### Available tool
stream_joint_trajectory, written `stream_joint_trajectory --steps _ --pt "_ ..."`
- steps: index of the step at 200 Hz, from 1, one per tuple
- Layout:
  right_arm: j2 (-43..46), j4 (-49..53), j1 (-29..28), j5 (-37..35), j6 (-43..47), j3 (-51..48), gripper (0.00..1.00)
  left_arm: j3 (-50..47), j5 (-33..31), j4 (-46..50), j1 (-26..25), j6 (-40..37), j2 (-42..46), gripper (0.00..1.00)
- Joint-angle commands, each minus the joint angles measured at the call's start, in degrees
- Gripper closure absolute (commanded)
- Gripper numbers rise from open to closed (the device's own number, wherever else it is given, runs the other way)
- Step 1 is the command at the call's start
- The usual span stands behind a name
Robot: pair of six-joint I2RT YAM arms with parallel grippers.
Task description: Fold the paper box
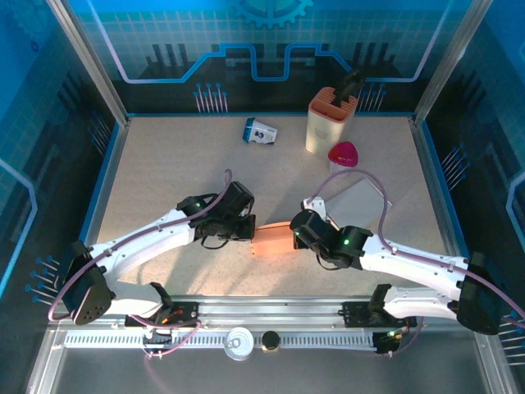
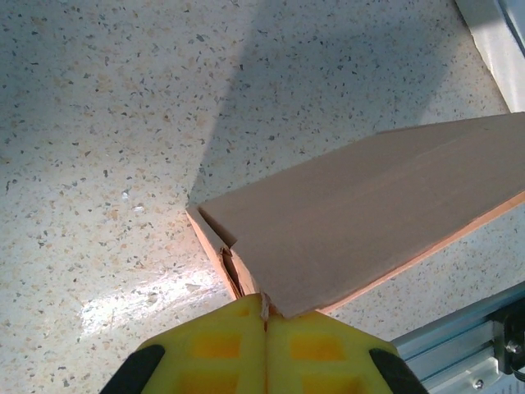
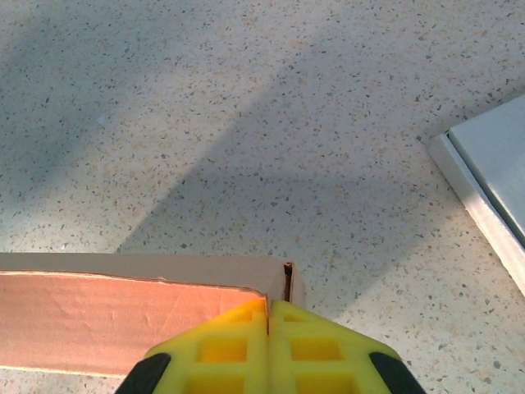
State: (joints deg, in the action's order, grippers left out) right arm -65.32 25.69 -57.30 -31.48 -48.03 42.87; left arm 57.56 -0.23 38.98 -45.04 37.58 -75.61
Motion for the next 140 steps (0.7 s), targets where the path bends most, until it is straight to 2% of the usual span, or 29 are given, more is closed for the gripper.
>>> stream_joint_trajectory --steps 1,140 --pt "-0.61 -2.89 -0.17 3.69 0.03 0.10 1.00 -1.62 3.75 -6.22 -0.18 0.69 0.00 0.93" --pt "0.45 -5.70 -0.18 3.42 1.17 -3.86 1.00 -7.10 2.67 -8.75 -0.32 0.65 1.42 0.98"
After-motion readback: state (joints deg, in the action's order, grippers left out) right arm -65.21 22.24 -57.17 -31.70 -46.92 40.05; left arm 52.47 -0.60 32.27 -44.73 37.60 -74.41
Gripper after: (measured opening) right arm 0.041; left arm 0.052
